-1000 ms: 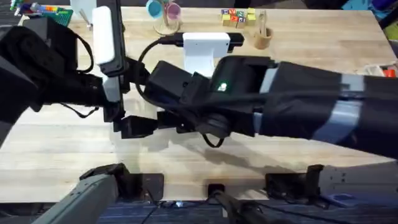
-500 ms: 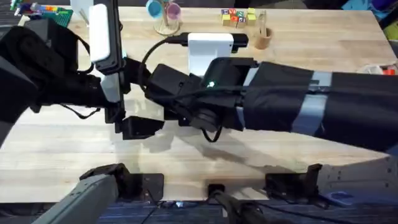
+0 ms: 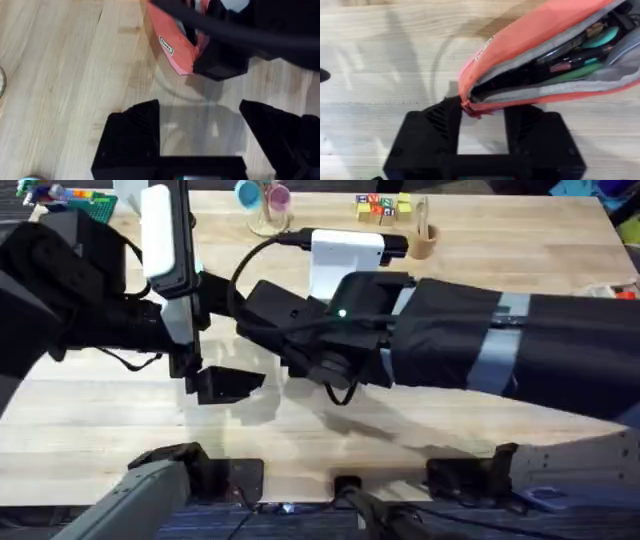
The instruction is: Unzip the bag, pick up the pens from the table one at a time and place them inside, then zip the bag closed.
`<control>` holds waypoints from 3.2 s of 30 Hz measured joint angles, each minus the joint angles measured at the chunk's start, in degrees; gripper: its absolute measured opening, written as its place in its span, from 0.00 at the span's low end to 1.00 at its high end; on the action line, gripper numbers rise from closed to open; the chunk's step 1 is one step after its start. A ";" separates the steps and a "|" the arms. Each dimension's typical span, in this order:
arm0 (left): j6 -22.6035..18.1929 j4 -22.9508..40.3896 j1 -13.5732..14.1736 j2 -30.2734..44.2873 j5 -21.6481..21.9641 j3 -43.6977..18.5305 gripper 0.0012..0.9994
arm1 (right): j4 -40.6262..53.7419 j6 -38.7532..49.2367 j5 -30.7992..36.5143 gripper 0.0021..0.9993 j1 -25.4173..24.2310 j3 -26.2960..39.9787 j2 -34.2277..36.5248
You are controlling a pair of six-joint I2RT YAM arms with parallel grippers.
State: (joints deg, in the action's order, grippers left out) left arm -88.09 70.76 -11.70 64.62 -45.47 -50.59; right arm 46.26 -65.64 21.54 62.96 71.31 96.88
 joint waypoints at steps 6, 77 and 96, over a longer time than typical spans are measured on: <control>0.00 -0.02 0.00 -0.01 0.00 0.00 1.00 | -0.57 -0.86 -1.65 0.19 0.02 -0.01 0.38; 0.02 -0.68 0.00 0.00 21.09 0.00 1.00 | 0.44 7.75 -7.48 0.03 -7.54 -0.31 -13.90; 0.00 -4.26 0.00 0.00 15.16 0.00 1.00 | 0.44 8.72 -7.50 0.03 -7.54 -0.33 -13.88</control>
State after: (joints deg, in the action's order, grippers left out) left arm -88.09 66.50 -11.70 64.62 -30.32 -50.59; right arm 46.70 -56.93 14.04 55.42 70.98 82.99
